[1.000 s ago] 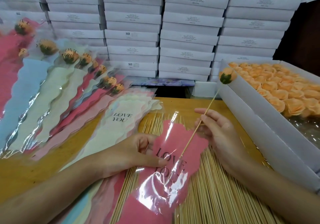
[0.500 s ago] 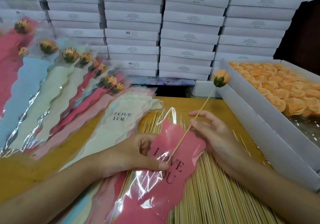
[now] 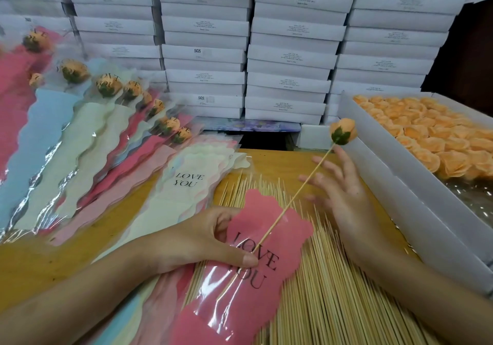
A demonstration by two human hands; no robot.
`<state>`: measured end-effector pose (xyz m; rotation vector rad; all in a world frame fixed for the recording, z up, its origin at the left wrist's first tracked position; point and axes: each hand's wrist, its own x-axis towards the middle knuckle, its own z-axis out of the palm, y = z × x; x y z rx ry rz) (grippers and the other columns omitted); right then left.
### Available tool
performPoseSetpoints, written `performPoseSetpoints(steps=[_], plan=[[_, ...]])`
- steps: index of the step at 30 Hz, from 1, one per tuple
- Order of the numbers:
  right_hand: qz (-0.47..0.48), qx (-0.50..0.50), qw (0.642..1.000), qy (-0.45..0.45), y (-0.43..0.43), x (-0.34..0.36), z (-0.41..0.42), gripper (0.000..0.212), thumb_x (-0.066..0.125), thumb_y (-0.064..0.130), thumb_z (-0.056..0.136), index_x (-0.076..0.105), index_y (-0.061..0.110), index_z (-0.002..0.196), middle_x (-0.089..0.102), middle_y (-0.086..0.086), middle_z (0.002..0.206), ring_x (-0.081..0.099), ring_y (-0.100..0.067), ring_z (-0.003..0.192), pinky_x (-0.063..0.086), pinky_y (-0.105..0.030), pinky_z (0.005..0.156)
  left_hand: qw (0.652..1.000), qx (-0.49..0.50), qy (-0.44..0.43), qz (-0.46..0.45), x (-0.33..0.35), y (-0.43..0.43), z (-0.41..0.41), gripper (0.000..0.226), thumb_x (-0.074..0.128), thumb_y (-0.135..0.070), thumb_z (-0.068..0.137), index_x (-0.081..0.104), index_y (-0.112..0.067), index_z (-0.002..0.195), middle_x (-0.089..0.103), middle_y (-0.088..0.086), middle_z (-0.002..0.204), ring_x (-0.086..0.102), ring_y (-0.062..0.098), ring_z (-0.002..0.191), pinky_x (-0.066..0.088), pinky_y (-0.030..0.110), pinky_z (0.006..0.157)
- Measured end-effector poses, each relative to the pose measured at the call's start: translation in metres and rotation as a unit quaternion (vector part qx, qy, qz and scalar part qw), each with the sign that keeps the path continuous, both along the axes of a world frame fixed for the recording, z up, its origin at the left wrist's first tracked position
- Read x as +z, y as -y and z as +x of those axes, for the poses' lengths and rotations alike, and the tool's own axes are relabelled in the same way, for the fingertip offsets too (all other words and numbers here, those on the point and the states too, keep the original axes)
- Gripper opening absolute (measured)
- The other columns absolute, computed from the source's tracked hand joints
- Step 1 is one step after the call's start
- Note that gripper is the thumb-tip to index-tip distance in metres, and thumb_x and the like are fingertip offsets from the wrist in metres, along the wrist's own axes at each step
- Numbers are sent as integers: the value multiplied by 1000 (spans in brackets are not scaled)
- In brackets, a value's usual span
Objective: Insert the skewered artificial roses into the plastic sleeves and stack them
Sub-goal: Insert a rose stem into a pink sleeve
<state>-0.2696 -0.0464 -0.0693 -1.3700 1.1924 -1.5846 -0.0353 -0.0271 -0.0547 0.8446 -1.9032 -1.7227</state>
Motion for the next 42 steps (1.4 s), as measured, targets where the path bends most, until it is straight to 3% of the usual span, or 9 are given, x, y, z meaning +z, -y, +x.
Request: performPoseSetpoints(steps=[5, 9, 13, 18, 22, 33, 36, 39, 42], plan=[[-12, -32, 999, -12, 3, -1, -3, 46, 47, 16, 102, 37, 33, 144, 50, 22, 132, 62, 0, 107, 51, -39, 97, 1000, -11, -10, 14, 0, 0, 0, 44, 75, -9, 81, 69, -39, 112, 71, -8, 114, 68, 9, 104, 51, 16, 85], [-12, -18, 999, -27, 3, -4, -3, 41, 45, 16, 102, 42, 33, 139, 52, 19, 134, 63, -1, 108, 52, -37, 95, 1000, -4, -17, 15, -3, 0, 1, 42, 76, -9, 80, 70, -37, 111, 70, -3, 117, 67, 13, 105, 51, 18, 85], [-14, 15, 999, -47, 1, -9, -2, 40, 42, 14, 103, 46, 30, 140, 56, 17, 131, 64, -3, 106, 51, -30, 89, 1000, 5, -11, 9, -5, 1, 0, 37, 76, -9, 80, 68, -21, 115, 65, 18, 121, 65, 24, 108, 52, 27, 91], [-45, 62, 993, -86, -5, -11, 0, 38, 42, 13, 102, 51, 27, 137, 63, 17, 124, 64, -4, 104, 51, -19, 85, 999, 16, -21, 24, -6, 2, 1, 34, 77, -10, 77, 72, -26, 107, 72, 3, 110, 69, 17, 99, 53, 23, 84], [-66, 94, 987, -109, -11, -11, 3, 37, 43, 12, 101, 55, 23, 134, 67, 14, 119, 65, -4, 102, 50, -15, 82, 999, 17, -30, 23, -6, 2, 1, 32, 76, -8, 78, 71, -21, 107, 72, 5, 109, 70, 17, 97, 54, 24, 83], [-77, 143, 979, -127, -17, -9, 4, 29, 46, 14, 101, 67, 20, 119, 73, 3, 108, 67, -10, 101, 49, -15, 82, 999, 19, -39, 12, -9, 4, 2, 35, 76, -10, 79, 71, -29, 109, 73, 0, 110, 69, 15, 98, 53, 24, 86], [-85, 122, 984, -97, -14, -9, 3, 14, 46, 15, 102, 59, 17, 106, 74, 0, 103, 69, -12, 91, 51, -15, 75, 999, 21, -47, 16, -10, 6, 3, 30, 74, -7, 81, 73, -29, 102, 74, -4, 95, 70, 10, 87, 54, 23, 81], [-40, 78, 996, -22, -7, -11, 0, 11, 44, 13, 101, 42, 13, 90, 74, -2, 101, 71, -15, 79, 54, -21, 64, 998, 38, -50, 16, -11, 7, 4, 26, 78, -14, 80, 70, -12, 105, 73, 11, 101, 69, 25, 92, 55, 37, 87], [5, 25, 998, 63, 0, -13, -3, 4, 49, 17, 100, 49, 20, 102, 69, -2, 114, 72, -14, 76, 57, -24, 58, 999, 27, -40, 5, -10, 6, 4, 16, 75, -16, 82, 74, -22, 97, 74, 0, 92, 70, 16, 85, 54, 29, 82]])
